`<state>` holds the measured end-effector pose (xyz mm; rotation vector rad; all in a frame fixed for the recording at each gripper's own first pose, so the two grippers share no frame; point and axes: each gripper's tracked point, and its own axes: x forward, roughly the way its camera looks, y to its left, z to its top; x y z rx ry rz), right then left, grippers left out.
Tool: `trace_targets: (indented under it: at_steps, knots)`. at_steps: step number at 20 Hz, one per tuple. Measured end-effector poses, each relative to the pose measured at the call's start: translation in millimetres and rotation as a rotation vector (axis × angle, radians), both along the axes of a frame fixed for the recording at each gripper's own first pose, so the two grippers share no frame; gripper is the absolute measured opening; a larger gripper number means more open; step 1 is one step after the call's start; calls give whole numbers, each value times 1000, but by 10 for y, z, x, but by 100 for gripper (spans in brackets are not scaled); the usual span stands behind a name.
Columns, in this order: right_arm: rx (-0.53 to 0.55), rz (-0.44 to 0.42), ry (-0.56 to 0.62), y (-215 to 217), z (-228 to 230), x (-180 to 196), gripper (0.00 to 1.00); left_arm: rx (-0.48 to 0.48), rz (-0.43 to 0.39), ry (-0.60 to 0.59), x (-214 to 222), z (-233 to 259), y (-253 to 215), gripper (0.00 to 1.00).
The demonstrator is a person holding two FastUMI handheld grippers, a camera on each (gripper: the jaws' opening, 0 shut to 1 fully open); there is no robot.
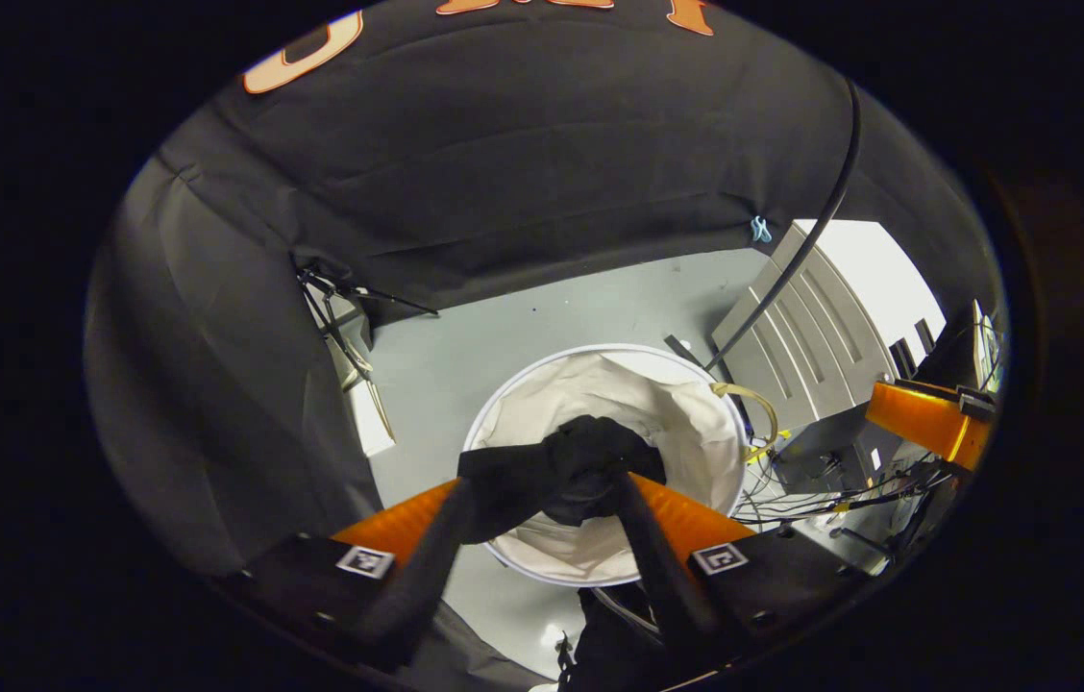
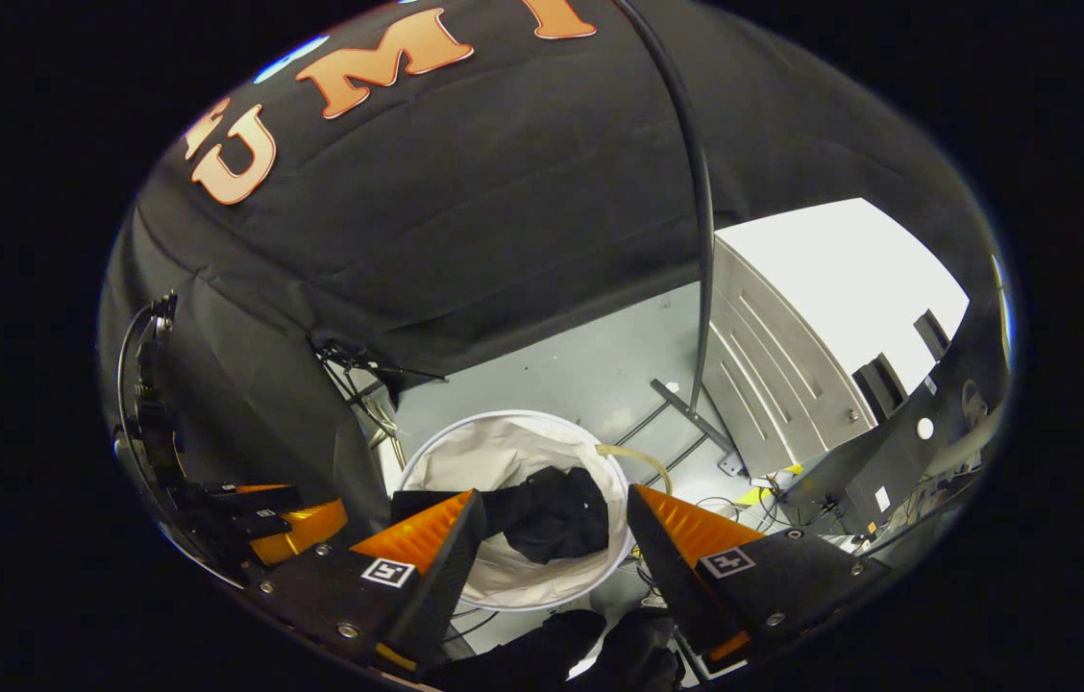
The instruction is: Grasp the clothes on the hanger with both hands and then place them into the laundry hamper below.
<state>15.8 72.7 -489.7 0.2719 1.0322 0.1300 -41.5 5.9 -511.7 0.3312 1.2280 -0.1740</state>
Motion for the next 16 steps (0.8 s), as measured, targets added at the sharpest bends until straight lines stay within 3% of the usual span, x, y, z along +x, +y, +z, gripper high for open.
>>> trace_targets:
  at_steps: [8,16]
  knots:
    - [-40,-5,-71,-566,498,-15,94,-58,113,-142,71,529,-169,100]
    - [-73,-23,-204,-1104,1281,90,94,-99,169,-373,171,1542,-348,100]
